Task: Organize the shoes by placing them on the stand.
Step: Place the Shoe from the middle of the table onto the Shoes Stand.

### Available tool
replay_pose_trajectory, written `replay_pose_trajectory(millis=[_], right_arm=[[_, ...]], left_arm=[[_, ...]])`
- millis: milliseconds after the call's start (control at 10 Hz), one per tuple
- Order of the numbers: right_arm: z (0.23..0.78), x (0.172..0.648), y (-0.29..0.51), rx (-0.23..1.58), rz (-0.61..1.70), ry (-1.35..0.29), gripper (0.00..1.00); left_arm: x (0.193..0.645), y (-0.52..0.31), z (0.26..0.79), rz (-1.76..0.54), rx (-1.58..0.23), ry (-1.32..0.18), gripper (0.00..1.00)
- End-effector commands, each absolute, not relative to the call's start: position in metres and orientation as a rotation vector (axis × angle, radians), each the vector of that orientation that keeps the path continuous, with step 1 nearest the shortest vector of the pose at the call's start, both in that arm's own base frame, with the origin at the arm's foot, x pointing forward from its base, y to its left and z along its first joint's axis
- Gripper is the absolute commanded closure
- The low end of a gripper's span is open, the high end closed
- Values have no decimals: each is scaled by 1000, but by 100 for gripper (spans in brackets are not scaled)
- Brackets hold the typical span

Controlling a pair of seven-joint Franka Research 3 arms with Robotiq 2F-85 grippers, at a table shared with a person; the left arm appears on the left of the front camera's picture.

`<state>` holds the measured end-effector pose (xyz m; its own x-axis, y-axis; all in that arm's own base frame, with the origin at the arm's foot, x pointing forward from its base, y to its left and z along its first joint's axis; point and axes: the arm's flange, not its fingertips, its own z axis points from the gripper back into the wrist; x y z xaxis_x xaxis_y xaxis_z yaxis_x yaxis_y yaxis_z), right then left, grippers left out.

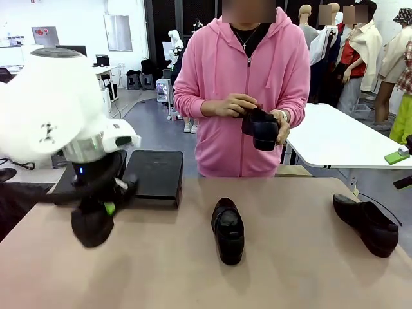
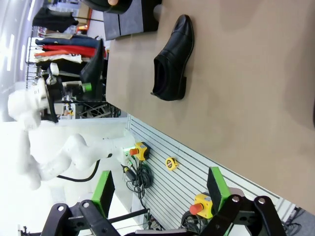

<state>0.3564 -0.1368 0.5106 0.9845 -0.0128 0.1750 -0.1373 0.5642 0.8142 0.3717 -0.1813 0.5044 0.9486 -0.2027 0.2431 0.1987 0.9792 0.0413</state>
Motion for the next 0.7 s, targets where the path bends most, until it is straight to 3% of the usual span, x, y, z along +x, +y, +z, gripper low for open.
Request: replay_pose_trajectory(millis=[0,300,600], right_arm=[[514,355,-137,972,74,-165,0],[514,355,-137,972,74,-165,0],[514,355,-137,972,74,-165,0]], left_arm=[[464,-193,509,-166,-26,-397,100],[563,-201,498,-120,58,-531,100],[607,-209,487,-46,143,-542,100]])
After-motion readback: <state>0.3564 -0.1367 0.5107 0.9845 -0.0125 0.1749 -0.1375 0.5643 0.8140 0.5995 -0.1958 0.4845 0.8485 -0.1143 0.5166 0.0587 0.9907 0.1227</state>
